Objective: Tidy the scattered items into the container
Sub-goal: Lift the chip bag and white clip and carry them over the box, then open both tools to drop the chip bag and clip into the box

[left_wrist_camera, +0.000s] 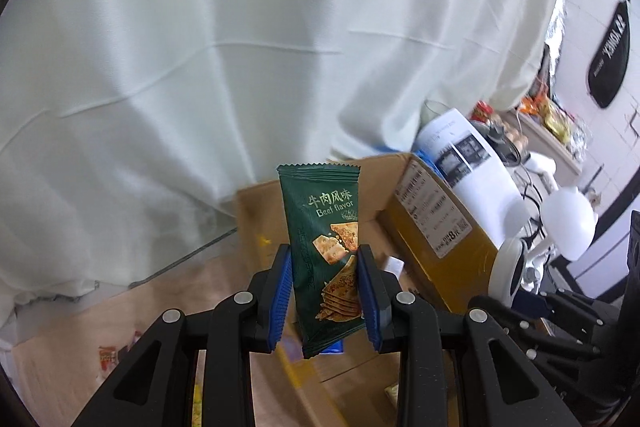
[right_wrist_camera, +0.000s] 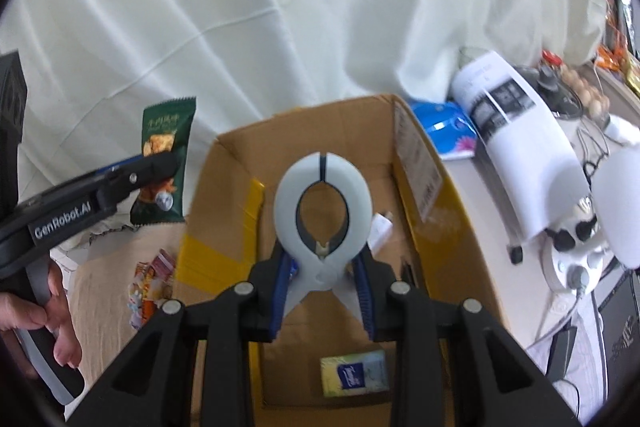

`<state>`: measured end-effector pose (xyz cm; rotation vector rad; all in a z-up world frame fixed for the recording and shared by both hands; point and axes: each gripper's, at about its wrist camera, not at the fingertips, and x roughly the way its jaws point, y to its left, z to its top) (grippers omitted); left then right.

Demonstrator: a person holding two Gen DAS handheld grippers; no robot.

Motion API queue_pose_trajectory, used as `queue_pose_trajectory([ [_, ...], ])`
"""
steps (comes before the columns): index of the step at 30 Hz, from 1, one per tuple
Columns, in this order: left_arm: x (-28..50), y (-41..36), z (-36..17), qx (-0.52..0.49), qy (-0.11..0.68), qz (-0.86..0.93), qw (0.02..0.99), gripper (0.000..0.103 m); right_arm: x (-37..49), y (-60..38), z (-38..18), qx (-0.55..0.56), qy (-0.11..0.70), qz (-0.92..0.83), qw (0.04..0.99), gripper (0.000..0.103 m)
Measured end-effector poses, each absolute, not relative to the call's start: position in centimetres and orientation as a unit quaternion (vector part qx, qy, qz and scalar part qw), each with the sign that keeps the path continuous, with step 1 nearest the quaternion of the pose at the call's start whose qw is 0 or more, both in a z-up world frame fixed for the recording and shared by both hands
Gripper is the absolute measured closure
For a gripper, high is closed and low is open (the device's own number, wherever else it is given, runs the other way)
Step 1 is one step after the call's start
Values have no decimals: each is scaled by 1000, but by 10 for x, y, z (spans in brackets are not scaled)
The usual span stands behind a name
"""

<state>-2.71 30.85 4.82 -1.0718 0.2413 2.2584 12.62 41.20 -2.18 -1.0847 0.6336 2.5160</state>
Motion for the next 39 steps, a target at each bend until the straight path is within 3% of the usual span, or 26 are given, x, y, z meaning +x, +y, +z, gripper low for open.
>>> queue_pose_trajectory([
  [23, -29, 350, -18, -481, 124, 804, 328, 69, 130, 410, -60, -442, 247, 844, 174, 65],
  [24, -29, 350, -19, -482, 127, 804, 324, 64, 130, 410, -61, -446, 245, 842, 177, 60],
  [26, -28, 351, -21, -479, 136, 808, 316, 37, 132, 409, -61, -448, 243, 841, 182, 52],
  [27, -28, 351, -22, -477, 136, 808, 317, 11, 132, 409, -61, -449, 242, 841, 182, 44],
  [28, -27, 350, -21, -474, 135, 809, 320, 0, 133, 408, -61, -450, 240, 840, 182, 36],
  [30, -27, 349, -19, -471, 130, 811, 323, 0, 134, 406, -60, -453, 232, 841, 185, 29],
  [34, -28, 345, -15, -473, 124, 811, 322, 0, 135, 400, -58, -457, 210, 843, 190, 0],
  [39, -30, 331, -5, -464, 114, 822, 311, 0, 131, 391, -55, -452, 191, 851, 188, 0],
])
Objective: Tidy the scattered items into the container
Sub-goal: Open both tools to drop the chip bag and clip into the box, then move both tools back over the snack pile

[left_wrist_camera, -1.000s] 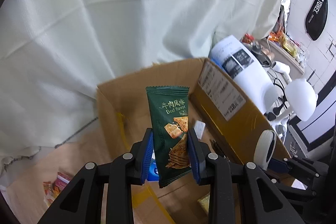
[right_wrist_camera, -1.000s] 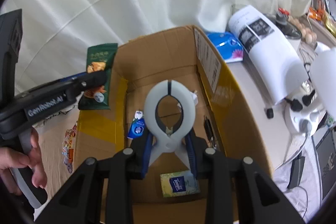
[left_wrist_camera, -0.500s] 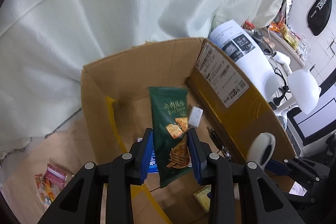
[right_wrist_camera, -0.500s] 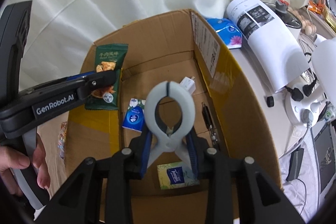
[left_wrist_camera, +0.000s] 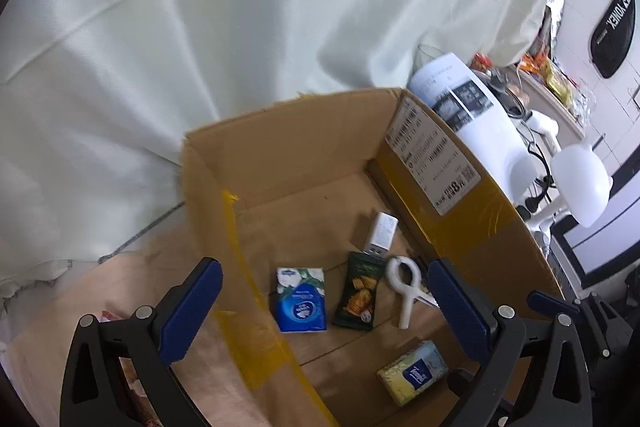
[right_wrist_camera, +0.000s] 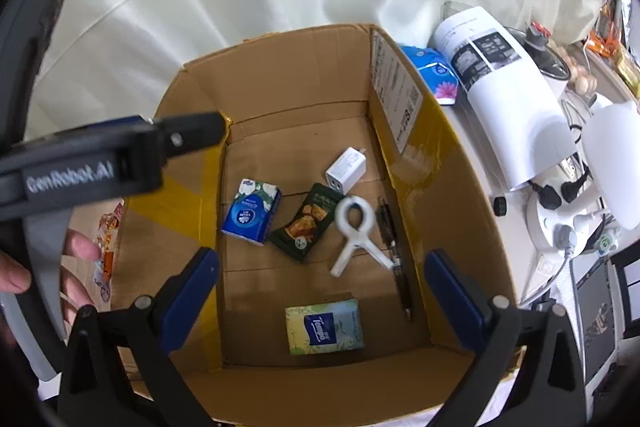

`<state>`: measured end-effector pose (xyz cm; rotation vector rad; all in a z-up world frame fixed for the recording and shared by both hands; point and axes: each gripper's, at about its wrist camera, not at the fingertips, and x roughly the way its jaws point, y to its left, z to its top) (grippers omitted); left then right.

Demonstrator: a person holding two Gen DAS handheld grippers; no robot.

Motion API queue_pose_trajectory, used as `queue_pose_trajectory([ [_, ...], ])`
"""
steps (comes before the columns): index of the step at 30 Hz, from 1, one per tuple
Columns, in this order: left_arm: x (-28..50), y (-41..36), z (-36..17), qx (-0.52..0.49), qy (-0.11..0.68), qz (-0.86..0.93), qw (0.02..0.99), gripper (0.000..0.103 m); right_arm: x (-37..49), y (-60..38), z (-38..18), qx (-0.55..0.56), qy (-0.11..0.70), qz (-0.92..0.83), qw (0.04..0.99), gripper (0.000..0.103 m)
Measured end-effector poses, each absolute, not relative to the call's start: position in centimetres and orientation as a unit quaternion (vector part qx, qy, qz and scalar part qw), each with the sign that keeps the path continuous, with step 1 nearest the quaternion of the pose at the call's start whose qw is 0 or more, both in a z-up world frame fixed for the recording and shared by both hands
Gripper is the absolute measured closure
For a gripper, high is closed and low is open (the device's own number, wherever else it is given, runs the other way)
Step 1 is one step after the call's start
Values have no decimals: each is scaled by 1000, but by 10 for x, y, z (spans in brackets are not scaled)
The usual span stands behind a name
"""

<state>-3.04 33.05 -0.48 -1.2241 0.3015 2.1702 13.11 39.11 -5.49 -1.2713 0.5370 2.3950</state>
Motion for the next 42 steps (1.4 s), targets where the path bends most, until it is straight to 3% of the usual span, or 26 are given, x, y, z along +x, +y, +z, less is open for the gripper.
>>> queue_pose_trajectory([
  [10, -57, 261, 13, -462, 68, 842, 270, 0, 100, 366, -33, -417, 192, 874, 160, 0],
  [26, -85, 57, 31, -439, 3, 893, 105, 0, -3, 279, 17, -374, 165, 911, 47, 0],
  [39, -75, -21, -18, -463, -8, 885, 46, 1, -51, 215, -17, -423, 136, 896, -7, 0],
  [42, -74, -19, -38, -486, -12, 872, 54, 6, -53, 205, -39, -450, 136, 883, -8, 2],
])
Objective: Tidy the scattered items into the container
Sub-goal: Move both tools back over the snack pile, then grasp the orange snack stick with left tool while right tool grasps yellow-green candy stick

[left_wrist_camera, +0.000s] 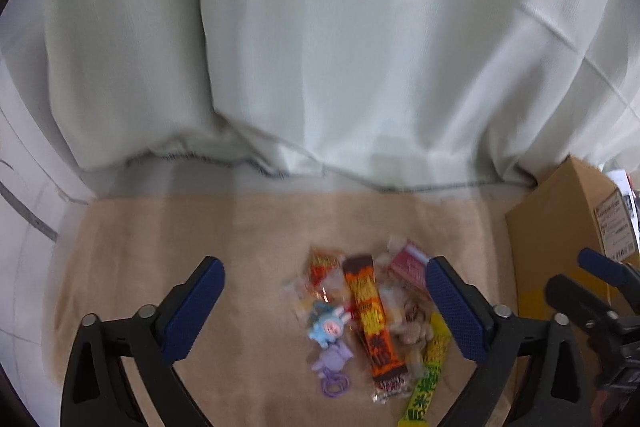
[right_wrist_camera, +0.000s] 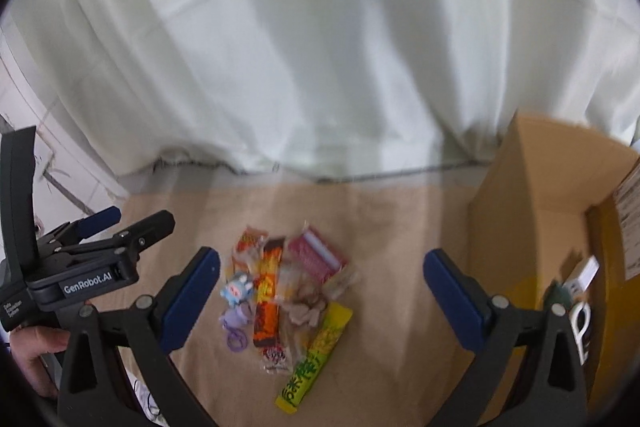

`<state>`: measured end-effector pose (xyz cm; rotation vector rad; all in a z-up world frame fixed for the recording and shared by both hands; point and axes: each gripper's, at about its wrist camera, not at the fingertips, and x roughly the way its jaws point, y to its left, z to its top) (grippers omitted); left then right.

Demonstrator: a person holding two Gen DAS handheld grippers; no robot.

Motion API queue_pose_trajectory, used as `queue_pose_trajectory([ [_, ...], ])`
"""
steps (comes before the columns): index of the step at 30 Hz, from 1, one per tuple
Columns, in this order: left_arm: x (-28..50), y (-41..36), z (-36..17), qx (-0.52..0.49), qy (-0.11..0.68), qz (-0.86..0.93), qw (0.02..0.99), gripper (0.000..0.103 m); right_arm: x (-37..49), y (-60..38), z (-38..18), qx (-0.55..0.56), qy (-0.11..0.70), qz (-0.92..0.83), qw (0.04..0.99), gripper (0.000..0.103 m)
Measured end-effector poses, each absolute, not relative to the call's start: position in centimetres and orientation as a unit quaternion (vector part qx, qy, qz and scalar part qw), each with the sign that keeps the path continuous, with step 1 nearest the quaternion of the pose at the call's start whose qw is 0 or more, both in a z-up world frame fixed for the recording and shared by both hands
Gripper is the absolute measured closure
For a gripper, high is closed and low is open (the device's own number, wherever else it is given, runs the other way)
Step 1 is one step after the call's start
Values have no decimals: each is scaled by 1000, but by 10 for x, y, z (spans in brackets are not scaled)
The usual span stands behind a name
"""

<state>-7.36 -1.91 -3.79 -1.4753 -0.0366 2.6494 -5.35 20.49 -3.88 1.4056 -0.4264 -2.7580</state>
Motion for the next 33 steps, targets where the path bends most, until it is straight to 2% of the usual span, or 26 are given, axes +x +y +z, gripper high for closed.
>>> queue_pose_trajectory([
  [1, -73, -17, -46, -496, -12, 866, 60, 13, -54, 202, -47, 460, -136, -877, 9, 7],
  [2, -71, -14, -56, -506, -8, 861, 62, 16, -54, 200, -54, 471, -135, -872, 8, 9],
  [4, -68, -9, -70, -517, -1, 854, 64, 31, -52, 198, -70, 488, -141, -861, 9, 19],
  [8, -61, 0, -99, -545, 0, 835, 76, 34, -46, 194, -100, 525, -152, -837, 14, 31],
  [9, -59, 2, -105, -550, 0, 832, 80, 34, -45, 192, -108, 535, -150, -831, 12, 35],
  [10, -58, 3, -109, -553, 0, 829, 84, 34, -43, 190, -116, 545, -149, -825, 12, 45],
  [12, -55, 7, -118, -561, 1, 823, 90, 34, -39, 186, -129, 559, -150, -815, 17, 53],
  [16, -50, 12, -132, -573, 4, 814, 99, 42, -34, 179, -150, 580, -150, -800, 20, 56],
  [26, -49, 24, -160, -596, 21, 796, 105, 42, -32, 161, -180, 610, -160, -775, 26, 57],
  [31, -56, 31, -164, -600, 31, 793, 100, 42, -35, 146, -182, 618, -129, -775, 29, 56],
  [32, -58, 32, -165, -601, 32, 793, 98, 42, -35, 144, -182, 618, -123, -776, 29, 58],
  [33, -60, 33, -167, -603, 33, 791, 96, 42, -35, 143, -183, 618, -119, -777, 30, 65],
])
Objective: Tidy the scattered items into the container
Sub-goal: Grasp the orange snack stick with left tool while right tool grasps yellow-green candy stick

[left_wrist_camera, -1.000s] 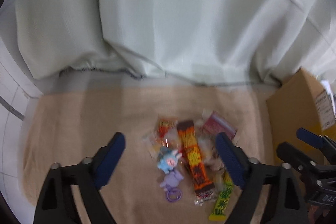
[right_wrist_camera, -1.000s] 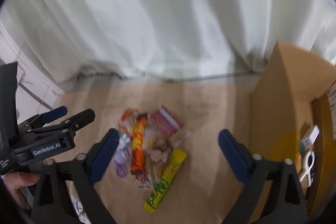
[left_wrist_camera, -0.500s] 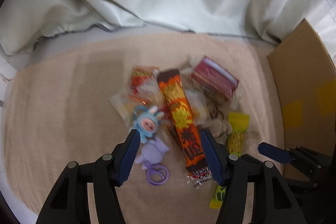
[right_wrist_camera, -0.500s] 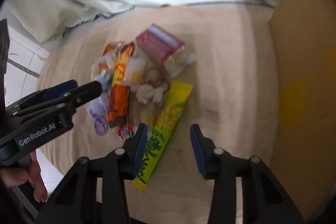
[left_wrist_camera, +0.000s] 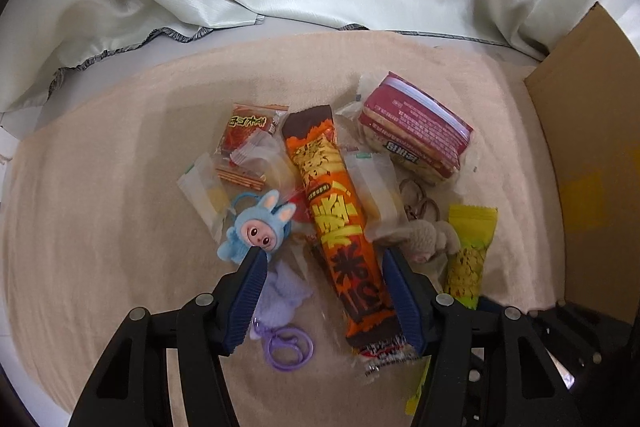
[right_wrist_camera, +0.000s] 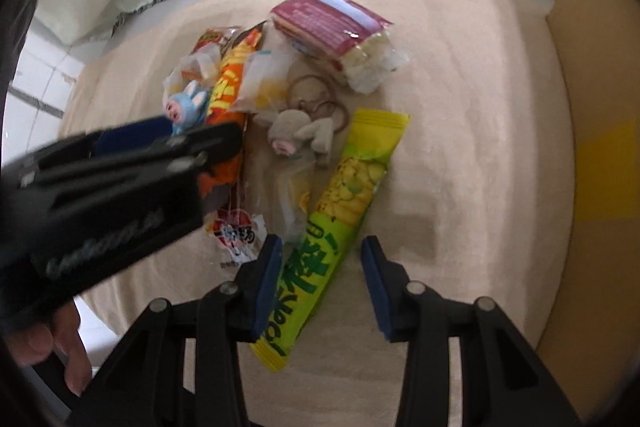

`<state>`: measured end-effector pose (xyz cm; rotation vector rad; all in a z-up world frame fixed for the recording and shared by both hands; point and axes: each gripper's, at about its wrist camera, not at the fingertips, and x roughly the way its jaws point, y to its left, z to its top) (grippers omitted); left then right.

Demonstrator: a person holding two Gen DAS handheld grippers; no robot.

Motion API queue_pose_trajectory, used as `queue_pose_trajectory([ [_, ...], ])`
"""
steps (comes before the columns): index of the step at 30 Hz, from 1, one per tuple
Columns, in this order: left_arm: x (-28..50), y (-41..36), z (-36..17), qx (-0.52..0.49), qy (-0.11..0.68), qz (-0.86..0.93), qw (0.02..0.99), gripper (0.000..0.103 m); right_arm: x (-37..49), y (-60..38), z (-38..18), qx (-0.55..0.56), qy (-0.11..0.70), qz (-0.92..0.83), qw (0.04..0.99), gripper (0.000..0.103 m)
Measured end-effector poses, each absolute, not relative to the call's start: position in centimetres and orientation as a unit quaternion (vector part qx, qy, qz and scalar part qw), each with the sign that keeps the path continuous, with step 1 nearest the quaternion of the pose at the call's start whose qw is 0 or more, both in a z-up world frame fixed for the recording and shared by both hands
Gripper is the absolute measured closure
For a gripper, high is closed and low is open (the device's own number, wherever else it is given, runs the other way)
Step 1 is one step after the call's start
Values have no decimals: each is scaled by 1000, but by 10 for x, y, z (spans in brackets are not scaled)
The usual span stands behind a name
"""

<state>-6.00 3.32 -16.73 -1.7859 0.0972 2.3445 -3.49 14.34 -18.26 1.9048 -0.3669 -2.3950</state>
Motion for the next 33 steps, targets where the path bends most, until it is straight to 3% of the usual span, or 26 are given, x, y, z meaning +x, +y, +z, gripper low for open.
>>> queue_pose_trajectory([
  [2, -64, 35, -173, -607, 35, 788, 98, 44, -35, 145, -183, 619, -118, -776, 38, 69],
  [3, -65, 36, -175, -609, 37, 786, 100, 60, -35, 145, -182, 620, -116, -775, 41, 71],
  [6, -65, 34, -174, -605, 31, 788, 108, 79, -33, 150, -180, 617, -116, -777, 42, 74],
  [18, -55, 8, -135, -587, -26, 799, 123, 80, -34, 168, -136, 570, -128, -810, 49, 77],
  [33, -26, -24, -90, -545, -32, 832, 101, 80, -35, 166, -104, 536, -127, -832, 63, 77],
])
